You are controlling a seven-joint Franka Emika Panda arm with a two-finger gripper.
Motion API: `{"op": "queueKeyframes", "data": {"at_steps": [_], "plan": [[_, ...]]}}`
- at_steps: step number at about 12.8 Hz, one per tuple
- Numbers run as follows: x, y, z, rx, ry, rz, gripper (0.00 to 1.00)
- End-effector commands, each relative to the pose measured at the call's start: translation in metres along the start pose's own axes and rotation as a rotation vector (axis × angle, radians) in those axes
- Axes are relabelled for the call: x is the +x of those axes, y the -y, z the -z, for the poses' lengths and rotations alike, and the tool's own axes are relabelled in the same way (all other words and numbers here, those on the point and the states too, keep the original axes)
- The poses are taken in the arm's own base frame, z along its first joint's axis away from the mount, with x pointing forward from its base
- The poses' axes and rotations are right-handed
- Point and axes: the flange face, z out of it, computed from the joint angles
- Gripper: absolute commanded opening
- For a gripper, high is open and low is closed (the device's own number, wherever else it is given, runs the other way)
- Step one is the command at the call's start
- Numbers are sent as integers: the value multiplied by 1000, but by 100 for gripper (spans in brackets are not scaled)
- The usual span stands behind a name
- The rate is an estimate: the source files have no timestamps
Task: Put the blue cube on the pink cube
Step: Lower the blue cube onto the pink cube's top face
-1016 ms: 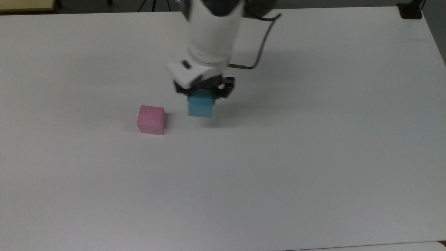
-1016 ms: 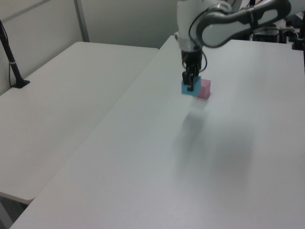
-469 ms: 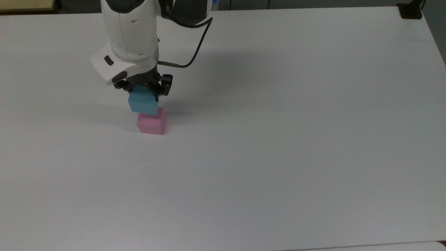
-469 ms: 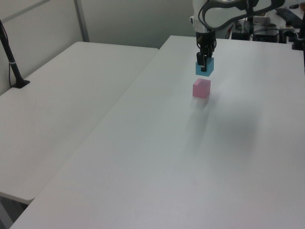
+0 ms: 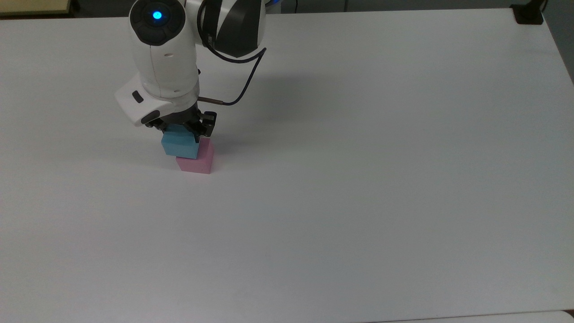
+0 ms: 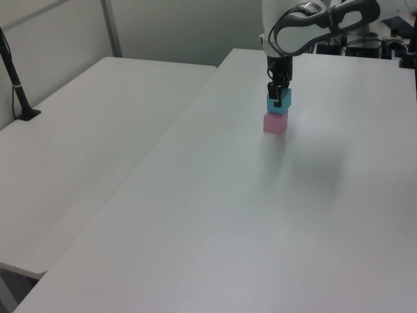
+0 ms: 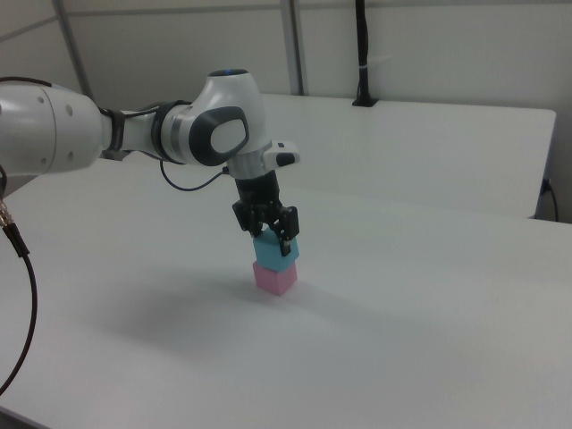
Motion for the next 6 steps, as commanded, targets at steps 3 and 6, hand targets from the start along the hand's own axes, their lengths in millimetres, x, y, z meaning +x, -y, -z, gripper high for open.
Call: {"op": "queueKeyframes", "data": {"at_steps": [3, 6], "plan": [[-2, 8, -12, 76, -5, -30, 51], [0, 14, -10, 112, -21, -108, 51]]}}
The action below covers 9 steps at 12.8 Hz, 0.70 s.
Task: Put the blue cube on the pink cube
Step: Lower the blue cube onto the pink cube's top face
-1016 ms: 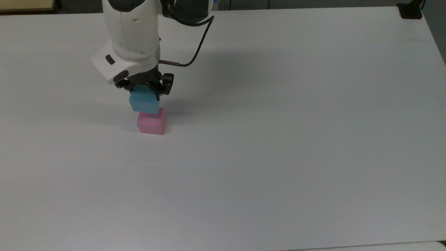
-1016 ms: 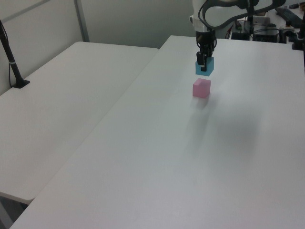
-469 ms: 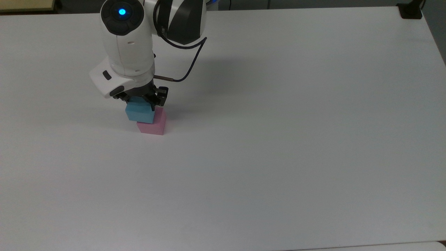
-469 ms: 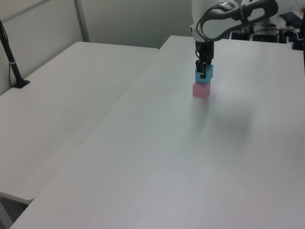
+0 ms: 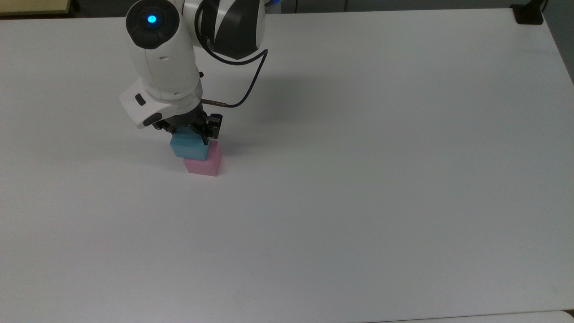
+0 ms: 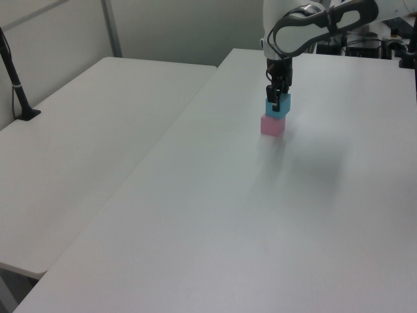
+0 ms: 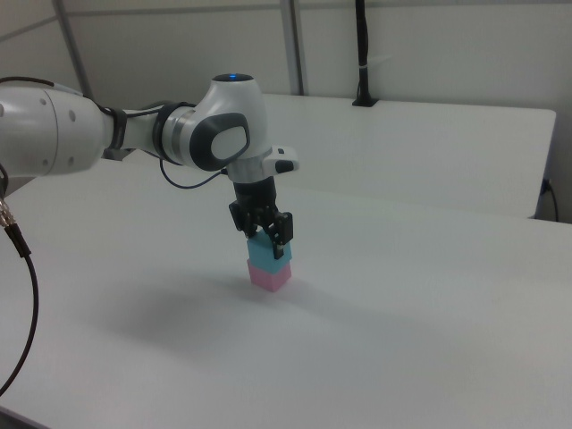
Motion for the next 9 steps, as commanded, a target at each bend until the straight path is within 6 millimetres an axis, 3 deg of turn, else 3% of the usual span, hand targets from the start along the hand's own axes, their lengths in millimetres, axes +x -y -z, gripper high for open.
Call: {"op": "queueKeyframes", "data": {"at_steps": [1, 7, 8, 9], "plan": [[2, 8, -2, 34, -43, -87, 50], [4, 8, 8, 66, -62, -101, 50], [5, 10, 8, 67, -64, -100, 53], [5, 12, 8, 67, -72, -101, 68]]}}
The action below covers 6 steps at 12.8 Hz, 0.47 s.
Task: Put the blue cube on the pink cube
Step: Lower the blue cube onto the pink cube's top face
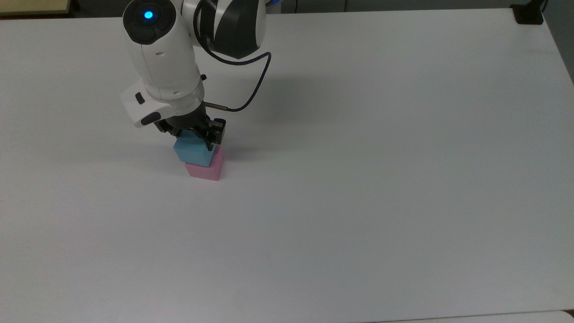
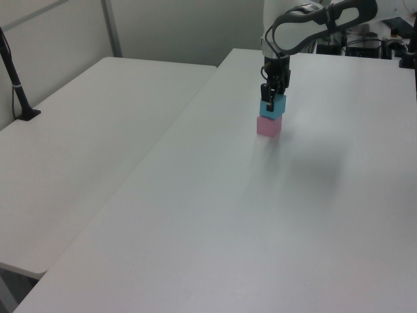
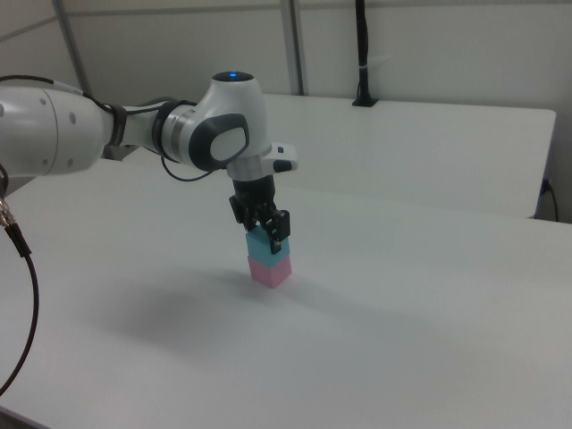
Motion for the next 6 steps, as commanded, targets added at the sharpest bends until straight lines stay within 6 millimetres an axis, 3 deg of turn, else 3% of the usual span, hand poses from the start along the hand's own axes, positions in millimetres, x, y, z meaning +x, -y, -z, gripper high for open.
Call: {"op": "queueKeyframes", "data": {"at_steps": [1, 5, 6], "plan": [[3, 7, 2, 15, -49, -37, 99], [1, 8, 9, 5, -47, -25, 100], [-5, 12, 20, 4, -27, -14, 100]]}}
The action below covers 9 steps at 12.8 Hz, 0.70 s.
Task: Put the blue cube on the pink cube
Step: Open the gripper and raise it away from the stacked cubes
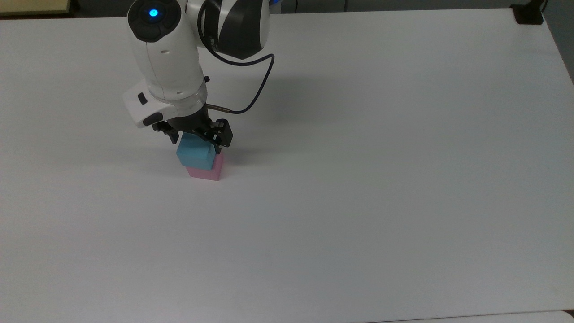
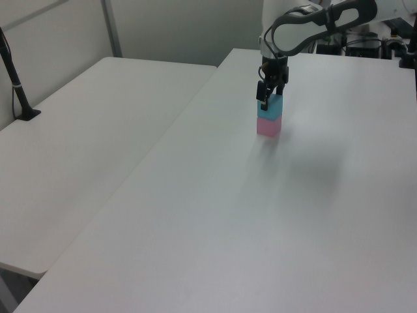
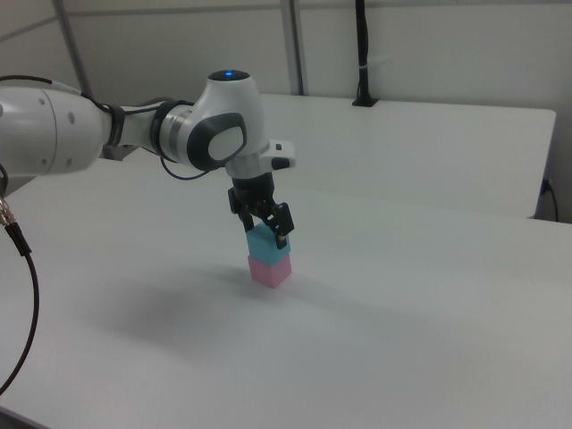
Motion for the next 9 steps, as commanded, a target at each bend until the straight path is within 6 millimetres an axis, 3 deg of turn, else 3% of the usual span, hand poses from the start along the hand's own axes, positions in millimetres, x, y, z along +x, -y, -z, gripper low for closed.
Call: {"op": "queueKeyframes", "data": {"at_steps": [1, 2, 4, 5, 6, 7, 9], "plan": [[-15, 11, 27, -8, 35, 17, 100], [-23, 10, 46, -22, 53, 35, 100], [-56, 5, 105, -16, 124, 58, 100], [-67, 7, 122, -25, 143, 77, 100], [-83, 21, 147, -66, 135, 117, 100], [-86, 12, 158, -79, 120, 80, 100], [-93, 13, 171, -86, 102, 27, 100]]}}
